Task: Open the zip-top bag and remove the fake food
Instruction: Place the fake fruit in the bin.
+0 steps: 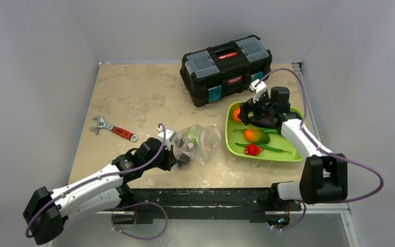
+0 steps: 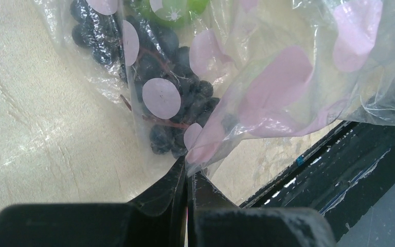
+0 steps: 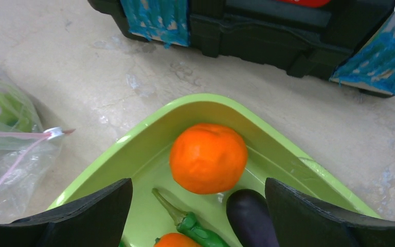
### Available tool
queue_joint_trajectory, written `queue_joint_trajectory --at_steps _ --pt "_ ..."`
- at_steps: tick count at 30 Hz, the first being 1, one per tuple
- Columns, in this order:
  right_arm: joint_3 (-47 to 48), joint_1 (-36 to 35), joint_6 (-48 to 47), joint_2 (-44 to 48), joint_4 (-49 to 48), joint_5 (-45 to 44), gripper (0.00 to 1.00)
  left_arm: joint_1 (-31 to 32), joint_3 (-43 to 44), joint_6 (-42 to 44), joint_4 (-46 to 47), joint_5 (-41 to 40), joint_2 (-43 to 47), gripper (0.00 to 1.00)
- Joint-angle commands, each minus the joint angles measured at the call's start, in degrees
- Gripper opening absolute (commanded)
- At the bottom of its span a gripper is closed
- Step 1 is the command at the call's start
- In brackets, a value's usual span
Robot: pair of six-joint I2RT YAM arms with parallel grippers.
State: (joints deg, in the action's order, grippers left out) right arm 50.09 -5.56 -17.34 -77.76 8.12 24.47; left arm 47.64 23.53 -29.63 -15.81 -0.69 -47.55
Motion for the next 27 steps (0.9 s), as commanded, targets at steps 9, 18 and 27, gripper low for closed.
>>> queue_joint_trajectory --at_steps 9,18,27 --pt "-2.6 0.4 -8.9 10.5 1.8 19.9 0.99 -0.3 -1.5 -2.0 4.5 0.2 1.6 0.0" --pt "-2.4 0.2 -18.6 9.3 9.0 32.6 0.99 -0.3 -2.2 -2.2 4.6 -0.3 3.7 0.0" --pt "0.4 0.2 -24.3 7.7 15.6 35.1 0.99 -0.3 -2.6 -2.6 5.2 -0.4 4.3 0.0"
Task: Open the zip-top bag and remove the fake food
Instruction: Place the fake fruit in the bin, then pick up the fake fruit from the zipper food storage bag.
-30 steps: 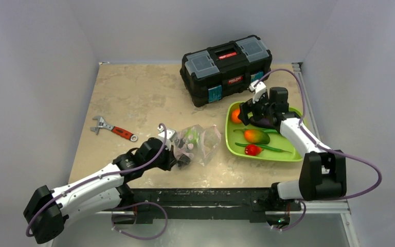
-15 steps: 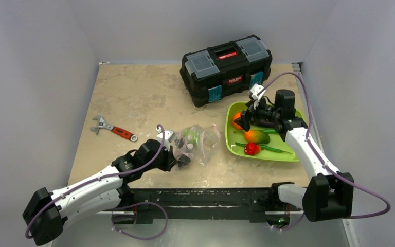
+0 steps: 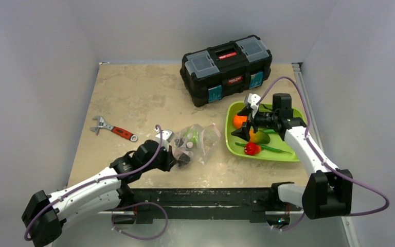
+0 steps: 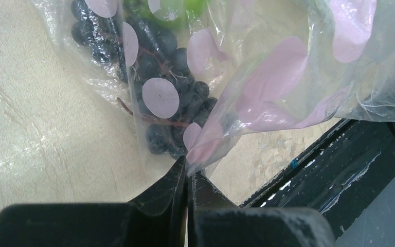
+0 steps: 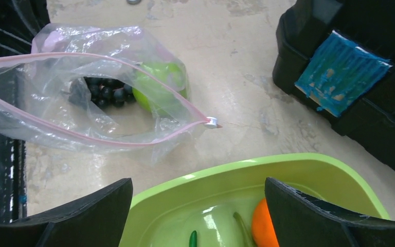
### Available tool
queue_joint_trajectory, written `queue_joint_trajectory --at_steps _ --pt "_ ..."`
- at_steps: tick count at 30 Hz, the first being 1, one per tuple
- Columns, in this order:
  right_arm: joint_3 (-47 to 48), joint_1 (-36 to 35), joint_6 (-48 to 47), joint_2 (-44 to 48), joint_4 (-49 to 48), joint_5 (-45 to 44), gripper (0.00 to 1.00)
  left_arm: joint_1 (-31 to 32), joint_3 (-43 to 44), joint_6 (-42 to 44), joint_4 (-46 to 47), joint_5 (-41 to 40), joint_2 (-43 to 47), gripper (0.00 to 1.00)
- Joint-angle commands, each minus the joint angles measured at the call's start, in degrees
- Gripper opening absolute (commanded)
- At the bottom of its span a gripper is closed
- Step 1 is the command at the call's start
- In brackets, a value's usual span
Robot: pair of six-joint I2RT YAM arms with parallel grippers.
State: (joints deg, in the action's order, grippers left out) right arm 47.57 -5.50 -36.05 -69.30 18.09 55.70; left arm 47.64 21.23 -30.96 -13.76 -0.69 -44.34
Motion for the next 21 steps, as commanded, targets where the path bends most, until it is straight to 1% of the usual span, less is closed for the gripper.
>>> queue_joint_trajectory --at_steps 1,6,8,11,12,14,17,21 --pt "3.5 0.2 -6.9 -1.1 7.4 3.9 0.99 -0.3 -0.4 -1.2 3.2 -0.4 1.3 0.0" --pt "3.6 0.1 -12.7 0.2 10.9 3.2 0.99 -0.2 -1.0 -1.8 3.4 -0.6 2.5 0.0" --pt "3.9 0.0 -15.8 0.6 13.9 3.7 0.99 -0.3 -1.2 -1.9 3.8 -0.6 2.7 0.0" --pt "5.5 -0.4 -24.7 -0.2 22.3 5.5 0.99 -0.2 -1.3 -2.1 4.2 -0.5 2.8 0.0" --pt "6.1 -0.4 -30.0 -0.8 25.8 6.1 0.99 -0.2 -1.3 -2.1 4.3 -0.4 2.8 0.0" --pt "7.4 -0.7 -34.7 -1.9 30.6 6.6 0.99 -0.2 -1.3 -2.1 4.5 -0.3 2.6 0.0" --pt "7.9 -1.1 -36.4 -2.2 32.0 6.1 0.99 -0.3 -1.4 -2.3 4.6 -0.2 2.5 0.0" --pt "7.1 -3.3 -33.0 -1.1 28.5 4.0 0.99 -0.2 -1.4 -2.3 4.5 -0.3 3.0 0.0"
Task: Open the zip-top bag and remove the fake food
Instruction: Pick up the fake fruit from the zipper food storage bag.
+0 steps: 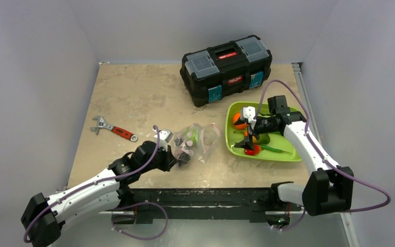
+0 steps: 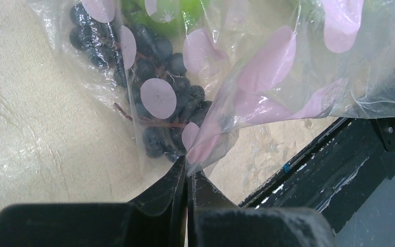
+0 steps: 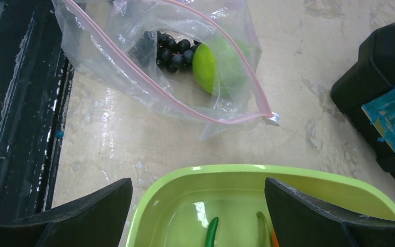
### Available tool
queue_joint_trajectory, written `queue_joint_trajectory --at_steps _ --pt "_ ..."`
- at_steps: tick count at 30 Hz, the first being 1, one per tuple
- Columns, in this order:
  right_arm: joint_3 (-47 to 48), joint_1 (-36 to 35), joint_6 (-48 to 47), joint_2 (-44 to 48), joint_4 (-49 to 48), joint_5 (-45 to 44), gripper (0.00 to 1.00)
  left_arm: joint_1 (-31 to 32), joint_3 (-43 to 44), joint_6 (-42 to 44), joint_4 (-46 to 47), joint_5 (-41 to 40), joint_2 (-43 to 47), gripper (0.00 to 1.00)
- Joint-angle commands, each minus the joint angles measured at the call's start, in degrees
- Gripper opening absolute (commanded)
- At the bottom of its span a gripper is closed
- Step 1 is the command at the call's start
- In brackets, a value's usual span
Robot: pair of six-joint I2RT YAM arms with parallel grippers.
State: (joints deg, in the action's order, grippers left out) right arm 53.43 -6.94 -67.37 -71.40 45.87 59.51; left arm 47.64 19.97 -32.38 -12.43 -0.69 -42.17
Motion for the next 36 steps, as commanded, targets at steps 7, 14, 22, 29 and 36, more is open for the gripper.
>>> queue_joint_trajectory --at_steps 7,14,22,29,36 --pt "-0.4 -9.8 4.6 2.5 -6.3 -7.6 0.99 -0.3 -0.4 -1.0 3.1 -0.6 1.2 0.0" --pt "1.0 -12.2 3.2 2.1 -4.5 -7.2 0.99 -0.3 -0.4 -0.8 3.2 -0.7 1.1 0.0" --pt "2.5 -17.0 -1.5 1.4 0.1 -7.0 0.99 -0.3 -0.3 -0.8 3.4 -0.4 0.8 0.0" --pt "1.2 -20.2 0.8 1.6 -2.8 -8.5 0.99 -0.3 -0.1 -0.9 3.5 -0.1 0.6 0.0" --pt "1.3 -21.5 1.2 1.3 -2.6 -8.8 0.99 -0.3 -0.2 -1.1 3.8 0.0 0.5 0.0"
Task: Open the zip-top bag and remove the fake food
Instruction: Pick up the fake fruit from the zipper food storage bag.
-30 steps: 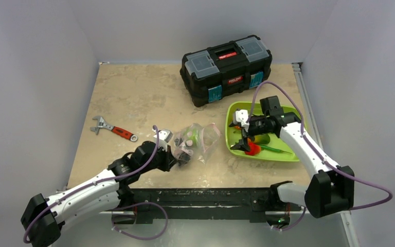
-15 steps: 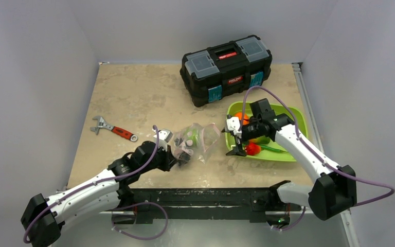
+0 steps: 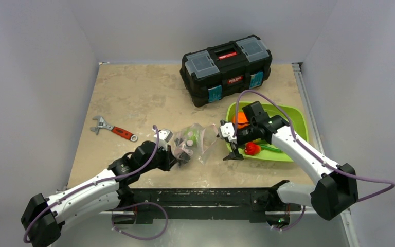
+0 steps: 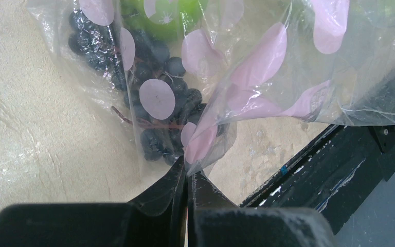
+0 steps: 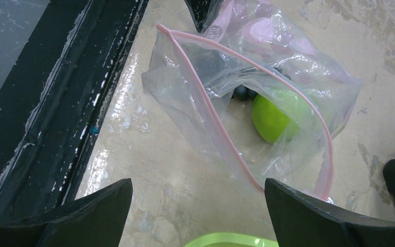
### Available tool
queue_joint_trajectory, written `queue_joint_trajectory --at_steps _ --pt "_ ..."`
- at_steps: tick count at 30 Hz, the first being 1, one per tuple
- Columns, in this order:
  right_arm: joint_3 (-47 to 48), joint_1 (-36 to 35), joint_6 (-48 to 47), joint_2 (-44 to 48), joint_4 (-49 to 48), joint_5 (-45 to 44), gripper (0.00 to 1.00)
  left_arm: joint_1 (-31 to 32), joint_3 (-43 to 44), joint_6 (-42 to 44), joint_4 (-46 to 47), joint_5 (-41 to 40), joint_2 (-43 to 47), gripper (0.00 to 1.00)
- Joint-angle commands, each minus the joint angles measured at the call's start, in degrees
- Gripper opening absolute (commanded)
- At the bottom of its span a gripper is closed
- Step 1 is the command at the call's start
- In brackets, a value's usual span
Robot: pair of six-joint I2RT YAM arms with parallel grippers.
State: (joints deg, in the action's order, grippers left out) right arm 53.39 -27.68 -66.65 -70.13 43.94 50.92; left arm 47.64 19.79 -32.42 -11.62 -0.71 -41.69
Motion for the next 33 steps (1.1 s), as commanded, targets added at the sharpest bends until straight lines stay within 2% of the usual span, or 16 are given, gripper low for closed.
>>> queue_joint_trajectory --at_steps 1,33 --pt "1.3 -0.9 0.5 -0.1 -0.6 -0.3 0.99 -0.3 -0.1 -1.1 3.0 0.1 -0.1 0.0" --pt "-1.8 -7.3 4.8 -0.2 -4.7 -2.6 0.99 -0.3 -0.8 -2.1 4.5 0.4 -0.7 0.0"
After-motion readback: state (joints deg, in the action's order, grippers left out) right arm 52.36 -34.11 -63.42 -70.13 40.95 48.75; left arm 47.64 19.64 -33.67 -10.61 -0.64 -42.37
